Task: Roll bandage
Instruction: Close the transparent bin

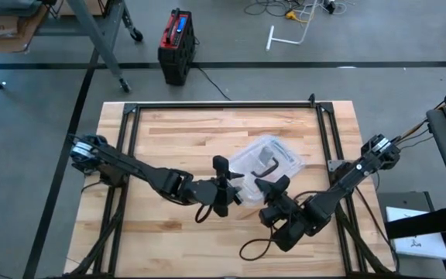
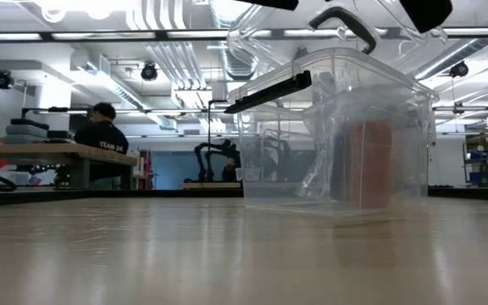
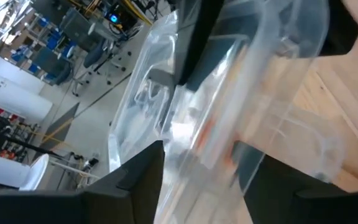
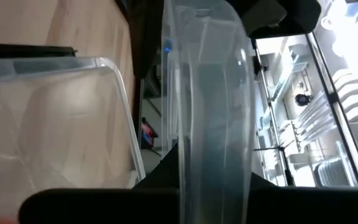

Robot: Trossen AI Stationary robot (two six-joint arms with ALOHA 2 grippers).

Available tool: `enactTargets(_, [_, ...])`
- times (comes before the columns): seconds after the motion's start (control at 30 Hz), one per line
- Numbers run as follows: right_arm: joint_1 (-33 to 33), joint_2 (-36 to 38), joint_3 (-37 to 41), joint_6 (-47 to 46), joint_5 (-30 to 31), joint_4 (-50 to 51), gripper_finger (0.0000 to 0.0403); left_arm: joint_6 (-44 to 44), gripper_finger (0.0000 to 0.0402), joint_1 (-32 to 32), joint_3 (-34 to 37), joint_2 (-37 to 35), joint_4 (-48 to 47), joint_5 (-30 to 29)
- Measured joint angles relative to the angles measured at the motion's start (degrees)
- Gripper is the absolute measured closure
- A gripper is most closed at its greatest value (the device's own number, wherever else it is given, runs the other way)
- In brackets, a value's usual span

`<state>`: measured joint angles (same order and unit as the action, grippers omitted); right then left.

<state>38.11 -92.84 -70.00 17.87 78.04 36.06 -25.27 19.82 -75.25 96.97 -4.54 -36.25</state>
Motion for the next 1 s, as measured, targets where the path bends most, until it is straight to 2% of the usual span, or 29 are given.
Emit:
enactTargets(0.13, [-0.2,0.0,0.0,3.2,-1.0,-4.4,0.0384,0.2,0.0245,0.1,0.6,0.0,0.4,-0.3])
enactTargets(0.33, [-0.2,0.0,0.0,2.0,-3.5,-5.3,0.0390,-0.3,0.0312,0.3,1.0,0.2,-0.1,-0.5])
enactTargets(0.43, [-0.2,0.0,0.0,1.4,-4.1,-5.4,0.0379,-1.6,0.0345,0.5,1.1,0.2,0.0,-1.2])
enactTargets(0.53, [0.2,0.6,0.0,1.1,-4.1,-5.2,0.0345,-2.1,0.0361,0.7,1.1,0.2,0.9,-2.4])
enactTargets(0.8, [2.4,3.7,0.0,-2.4,-6.5,-4.7,0.0216,-1.0,0.0362,0.8,1.1,0.2,0.0,-4.7])
enactTargets(1.0, [5.1,6.5,0.0,-6.6,-6.7,-4.6,0.0155,-1.8,0.0370,0.8,1.1,0.2,-0.1,-4.6])
